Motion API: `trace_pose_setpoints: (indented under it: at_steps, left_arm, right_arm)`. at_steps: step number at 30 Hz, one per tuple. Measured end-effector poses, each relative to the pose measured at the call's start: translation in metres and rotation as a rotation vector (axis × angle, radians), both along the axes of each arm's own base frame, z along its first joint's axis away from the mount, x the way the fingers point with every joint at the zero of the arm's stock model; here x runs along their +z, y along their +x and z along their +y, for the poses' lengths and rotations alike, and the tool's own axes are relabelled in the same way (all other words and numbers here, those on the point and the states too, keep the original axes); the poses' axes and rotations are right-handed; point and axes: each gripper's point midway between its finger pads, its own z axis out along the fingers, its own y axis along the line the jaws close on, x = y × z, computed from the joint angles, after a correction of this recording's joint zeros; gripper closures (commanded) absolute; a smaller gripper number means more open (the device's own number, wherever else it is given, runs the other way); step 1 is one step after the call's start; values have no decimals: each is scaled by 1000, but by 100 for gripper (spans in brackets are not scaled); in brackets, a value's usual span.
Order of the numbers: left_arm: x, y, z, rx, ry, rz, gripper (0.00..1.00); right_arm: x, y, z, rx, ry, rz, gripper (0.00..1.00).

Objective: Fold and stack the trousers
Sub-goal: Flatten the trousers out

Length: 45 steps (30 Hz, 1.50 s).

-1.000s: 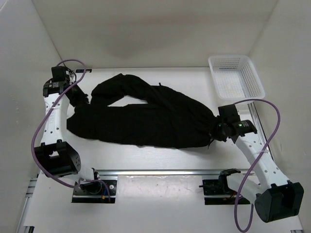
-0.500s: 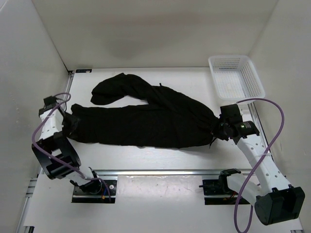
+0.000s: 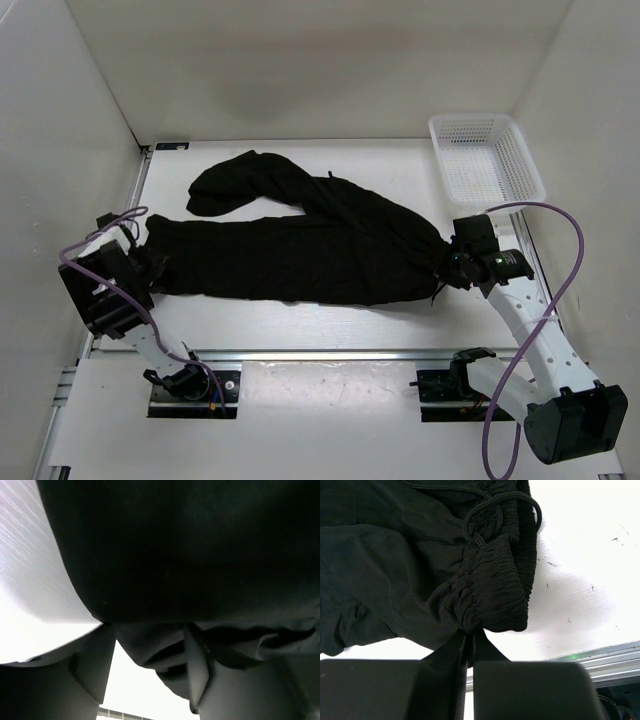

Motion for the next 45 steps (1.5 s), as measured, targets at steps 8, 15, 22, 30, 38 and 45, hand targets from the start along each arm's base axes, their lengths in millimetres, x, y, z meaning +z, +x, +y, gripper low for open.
trace_pose_setpoints:
  at_steps: [8,15,22,30,38,45]
  left_arm:
    - [12,17,14,-31,55,-45,89]
    - [90,36,9,-108,238,-233,89]
    - [164,18,14,-77,390,-348,89]
    - [170,-21,18,-43,418,-263,6]
    - [286,48,-10,-244,482,-559,90]
    - [294,164,-101,-589,434,-616,38]
  right_arm:
    - [1,0,0,-1,2,-6,100]
    - [17,2,1,-1,16,-59,100]
    - [23,-10,-4,-27,18,-59,94]
    - [28,-43,-20,-153,25,-45,0]
    - [81,-26,-34,-202,-23,-176,94]
    - [102,50,0,-23,-13,-198,93]
